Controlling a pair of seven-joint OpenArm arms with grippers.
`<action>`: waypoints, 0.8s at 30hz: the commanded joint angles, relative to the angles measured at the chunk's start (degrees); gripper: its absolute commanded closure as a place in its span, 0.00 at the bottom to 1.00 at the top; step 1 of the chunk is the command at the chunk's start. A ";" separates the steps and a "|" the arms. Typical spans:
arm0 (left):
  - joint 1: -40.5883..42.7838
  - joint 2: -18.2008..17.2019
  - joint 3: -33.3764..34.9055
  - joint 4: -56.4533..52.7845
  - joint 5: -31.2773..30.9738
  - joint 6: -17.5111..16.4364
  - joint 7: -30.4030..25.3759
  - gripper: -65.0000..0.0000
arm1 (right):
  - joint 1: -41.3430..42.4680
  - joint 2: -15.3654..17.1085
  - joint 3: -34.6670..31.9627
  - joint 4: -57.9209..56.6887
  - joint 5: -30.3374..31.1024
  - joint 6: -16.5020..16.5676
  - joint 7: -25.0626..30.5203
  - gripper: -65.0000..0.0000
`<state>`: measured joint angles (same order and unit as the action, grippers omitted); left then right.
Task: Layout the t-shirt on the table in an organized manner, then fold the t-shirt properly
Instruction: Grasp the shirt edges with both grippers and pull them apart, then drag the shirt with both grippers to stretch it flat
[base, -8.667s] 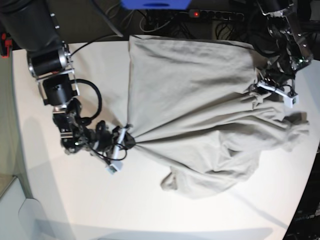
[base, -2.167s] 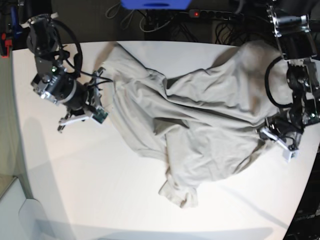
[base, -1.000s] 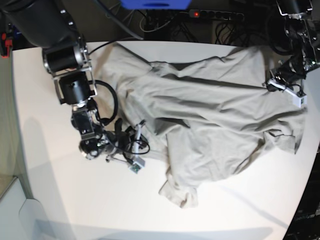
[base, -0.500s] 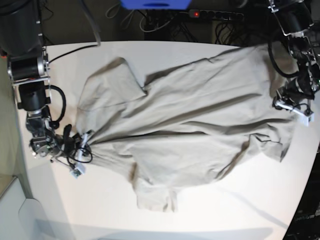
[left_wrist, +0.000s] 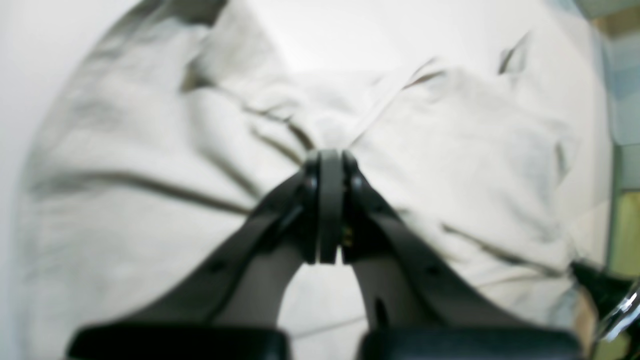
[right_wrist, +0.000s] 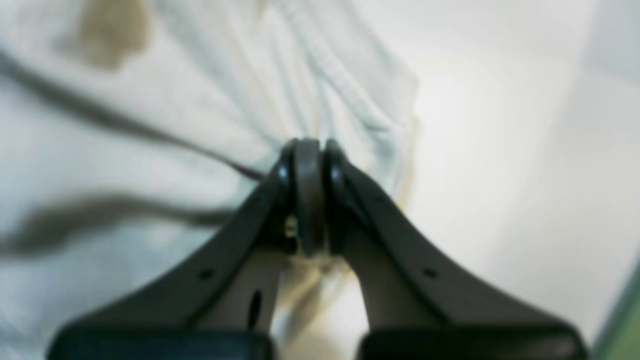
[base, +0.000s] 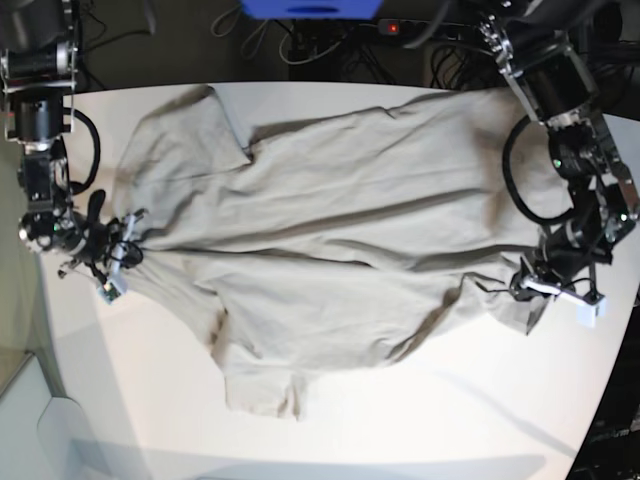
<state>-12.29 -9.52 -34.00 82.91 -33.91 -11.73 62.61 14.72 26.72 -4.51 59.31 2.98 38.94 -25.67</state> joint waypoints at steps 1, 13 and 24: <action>-2.25 -0.46 0.37 -0.15 -0.95 0.17 -0.85 1.00 | -2.63 0.75 -0.28 2.80 -3.03 1.06 -5.93 0.98; -8.50 0.07 18.66 -19.05 6.79 0.25 -14.04 1.00 | -13.01 -0.21 9.83 32.25 -3.03 1.06 -15.08 0.98; -13.60 -2.04 19.54 -35.84 7.49 0.25 -30.21 1.00 | -16.17 -0.57 9.83 32.25 -3.03 1.06 -14.64 0.98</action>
<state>-24.10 -10.46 -14.31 46.17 -26.15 -11.60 33.52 -1.89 25.50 4.97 90.80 -0.14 40.18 -40.64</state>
